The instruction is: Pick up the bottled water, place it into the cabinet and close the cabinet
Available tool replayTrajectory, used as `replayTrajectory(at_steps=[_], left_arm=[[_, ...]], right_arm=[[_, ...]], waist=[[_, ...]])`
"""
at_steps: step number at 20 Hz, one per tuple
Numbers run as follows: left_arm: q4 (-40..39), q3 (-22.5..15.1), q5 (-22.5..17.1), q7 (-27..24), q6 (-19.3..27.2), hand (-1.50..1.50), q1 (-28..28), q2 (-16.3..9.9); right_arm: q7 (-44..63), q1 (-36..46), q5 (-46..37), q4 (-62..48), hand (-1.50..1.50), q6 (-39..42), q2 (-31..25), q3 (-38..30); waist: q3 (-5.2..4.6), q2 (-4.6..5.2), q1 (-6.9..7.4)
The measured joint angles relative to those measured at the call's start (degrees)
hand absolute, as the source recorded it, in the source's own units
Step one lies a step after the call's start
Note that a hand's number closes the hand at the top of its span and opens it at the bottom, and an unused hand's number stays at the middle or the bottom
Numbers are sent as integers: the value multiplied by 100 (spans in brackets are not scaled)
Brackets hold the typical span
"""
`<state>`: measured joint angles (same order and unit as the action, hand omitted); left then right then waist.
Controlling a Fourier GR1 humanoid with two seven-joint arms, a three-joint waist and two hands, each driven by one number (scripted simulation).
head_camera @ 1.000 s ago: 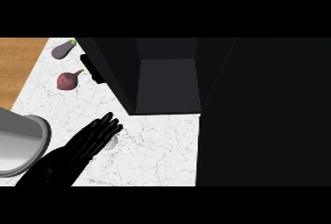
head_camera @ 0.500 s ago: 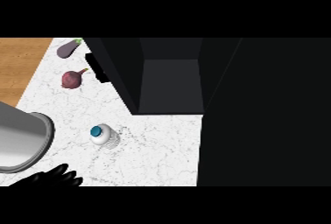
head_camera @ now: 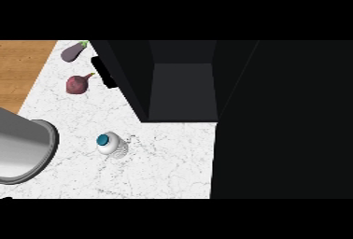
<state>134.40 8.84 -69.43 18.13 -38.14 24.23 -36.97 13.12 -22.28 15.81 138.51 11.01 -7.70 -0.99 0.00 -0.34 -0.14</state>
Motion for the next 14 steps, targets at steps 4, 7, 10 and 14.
replayTrajectory(at_steps=[4,7,10,14], left_arm=[[45,406,-503,127,-91,-150,173,-234],[134,625,-751,215,-66,-150,289,-298],[107,795,-934,317,8,-150,316,-372],[-27,986,-912,382,82,-150,332,-269]], right_arm=[[-19,-71,36,12,-150,83,-8,-71],[-12,-93,62,16,-150,103,12,-89],[-38,-143,97,18,-150,151,26,-135],[-17,-242,135,41,-150,193,35,-98]], waist=[[0,-3,1],[0,-1,0],[1,1,-23],[-2,-1,-49]])
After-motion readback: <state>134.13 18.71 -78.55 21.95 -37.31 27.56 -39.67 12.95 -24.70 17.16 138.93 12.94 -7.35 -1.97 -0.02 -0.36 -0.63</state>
